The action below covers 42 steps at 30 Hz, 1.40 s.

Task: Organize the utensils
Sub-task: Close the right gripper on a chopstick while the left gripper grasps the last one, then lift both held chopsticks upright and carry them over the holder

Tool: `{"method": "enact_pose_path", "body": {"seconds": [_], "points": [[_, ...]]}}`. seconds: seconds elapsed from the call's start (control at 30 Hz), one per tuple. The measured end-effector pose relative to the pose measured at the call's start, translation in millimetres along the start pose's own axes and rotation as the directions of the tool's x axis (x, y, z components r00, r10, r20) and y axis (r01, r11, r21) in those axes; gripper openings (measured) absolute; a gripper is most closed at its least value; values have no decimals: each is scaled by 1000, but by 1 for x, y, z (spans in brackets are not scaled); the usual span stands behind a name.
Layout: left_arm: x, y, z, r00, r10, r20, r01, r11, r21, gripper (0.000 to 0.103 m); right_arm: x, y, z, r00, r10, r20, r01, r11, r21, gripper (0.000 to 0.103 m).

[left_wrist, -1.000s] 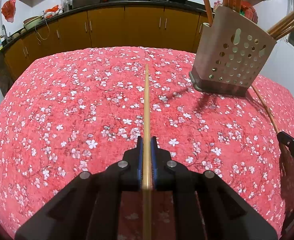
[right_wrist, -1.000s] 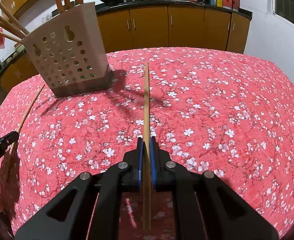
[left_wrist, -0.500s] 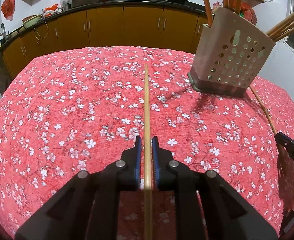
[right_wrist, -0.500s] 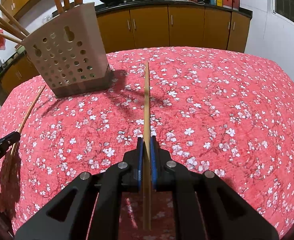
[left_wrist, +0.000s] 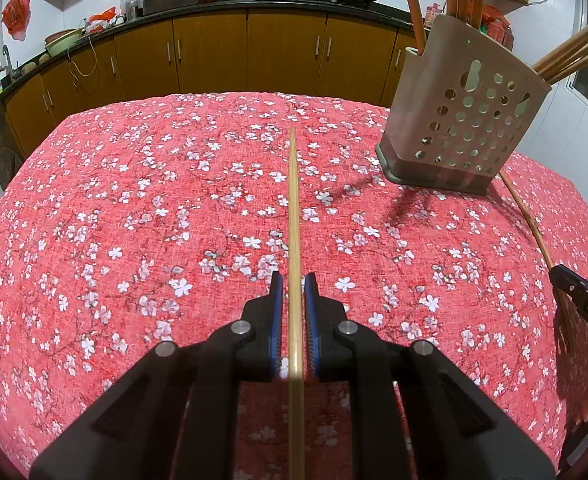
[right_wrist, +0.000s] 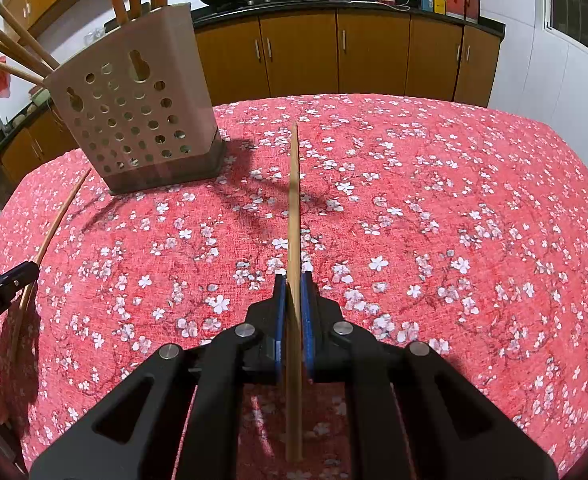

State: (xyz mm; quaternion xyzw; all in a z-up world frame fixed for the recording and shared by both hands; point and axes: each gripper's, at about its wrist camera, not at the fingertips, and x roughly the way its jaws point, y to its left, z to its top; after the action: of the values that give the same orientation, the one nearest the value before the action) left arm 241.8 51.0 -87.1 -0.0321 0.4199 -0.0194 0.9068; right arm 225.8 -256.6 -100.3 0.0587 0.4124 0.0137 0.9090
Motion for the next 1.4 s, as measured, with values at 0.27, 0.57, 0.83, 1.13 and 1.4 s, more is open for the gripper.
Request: {"method": "enact_pose_path", "body": {"seconds": [0.27,0.57,0.83,1.13,1.4], "points": [[0,0,0,1000,7,-1,-7,1000,4,13,0,1,0,1000,-7,-1,7,1000,-8,9],[-9,-9,-13,1000,24,-4,-24,999,35,16,-6,1,-6,1000,-4,-1,4,1000,-9,9],[-11,-9,-14,1000,29,-4,-29,999,32,10,-11,-3,-10,1000,9,0,-9,1000,-2,8],[-34,-2,-4,1000,3,11,-4,1000,22,8,-54,-13,5,995,33,97,-35,999,20,8],[-81,-4,17,993,-32,115,29,999,29,8,-104,-20,28,970,43,239,-49,999,20,8]]}}
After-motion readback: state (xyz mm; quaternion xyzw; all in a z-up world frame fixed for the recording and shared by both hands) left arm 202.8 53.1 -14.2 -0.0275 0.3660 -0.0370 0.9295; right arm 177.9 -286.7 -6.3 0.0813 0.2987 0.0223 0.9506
